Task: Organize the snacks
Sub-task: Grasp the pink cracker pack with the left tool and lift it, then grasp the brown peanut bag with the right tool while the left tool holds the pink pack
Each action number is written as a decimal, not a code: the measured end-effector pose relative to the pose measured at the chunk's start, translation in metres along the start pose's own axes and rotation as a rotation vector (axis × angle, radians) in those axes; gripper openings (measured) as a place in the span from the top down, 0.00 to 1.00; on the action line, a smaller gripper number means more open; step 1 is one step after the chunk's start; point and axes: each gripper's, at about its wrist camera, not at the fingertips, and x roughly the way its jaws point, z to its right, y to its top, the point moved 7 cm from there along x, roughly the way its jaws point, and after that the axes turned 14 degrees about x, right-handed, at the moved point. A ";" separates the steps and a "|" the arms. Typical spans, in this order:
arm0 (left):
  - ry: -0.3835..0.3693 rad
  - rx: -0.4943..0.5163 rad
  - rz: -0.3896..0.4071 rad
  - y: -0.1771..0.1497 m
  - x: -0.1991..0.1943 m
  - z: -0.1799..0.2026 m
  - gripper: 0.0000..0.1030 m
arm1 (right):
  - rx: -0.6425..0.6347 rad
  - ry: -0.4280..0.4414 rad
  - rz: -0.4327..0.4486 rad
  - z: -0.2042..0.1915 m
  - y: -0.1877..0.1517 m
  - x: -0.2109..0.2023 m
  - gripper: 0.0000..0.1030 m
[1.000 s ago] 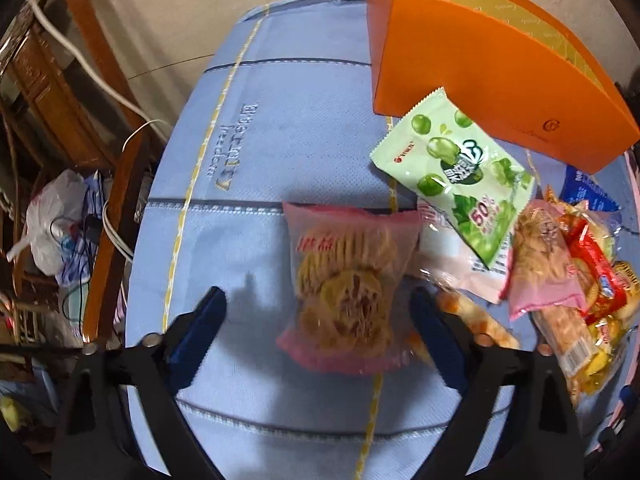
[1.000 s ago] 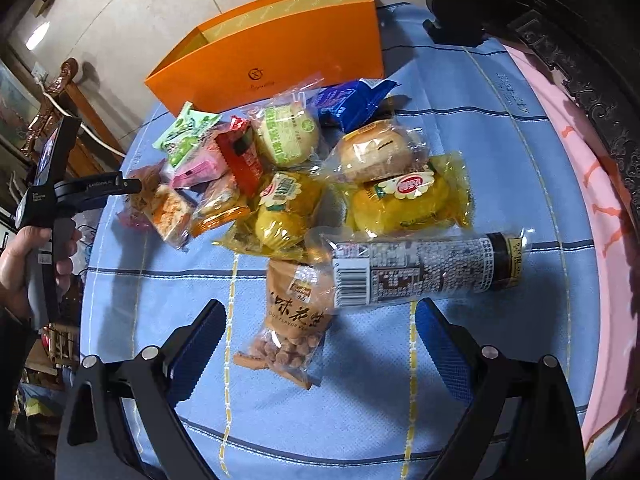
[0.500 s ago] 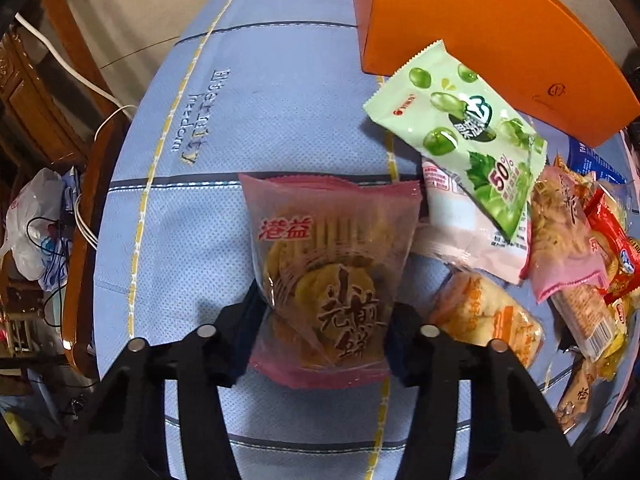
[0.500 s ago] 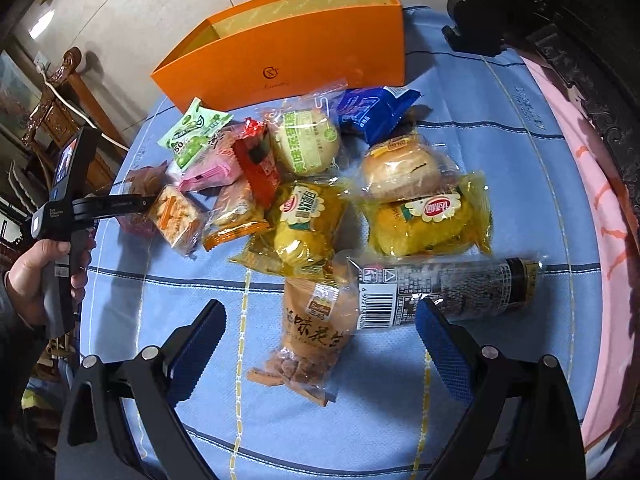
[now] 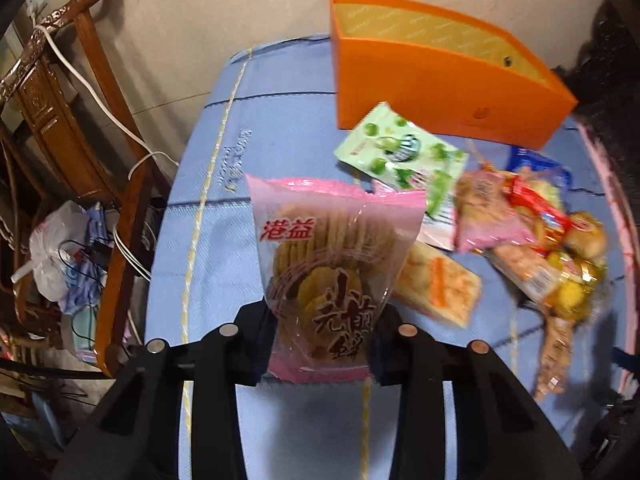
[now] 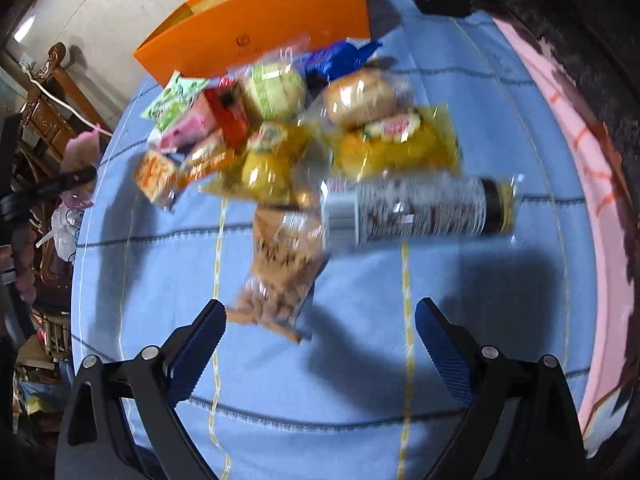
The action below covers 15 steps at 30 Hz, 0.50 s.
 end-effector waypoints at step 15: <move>-0.068 0.065 -0.054 -0.067 -0.013 0.048 0.65 | 0.093 0.027 -0.012 -0.019 -0.028 0.022 0.07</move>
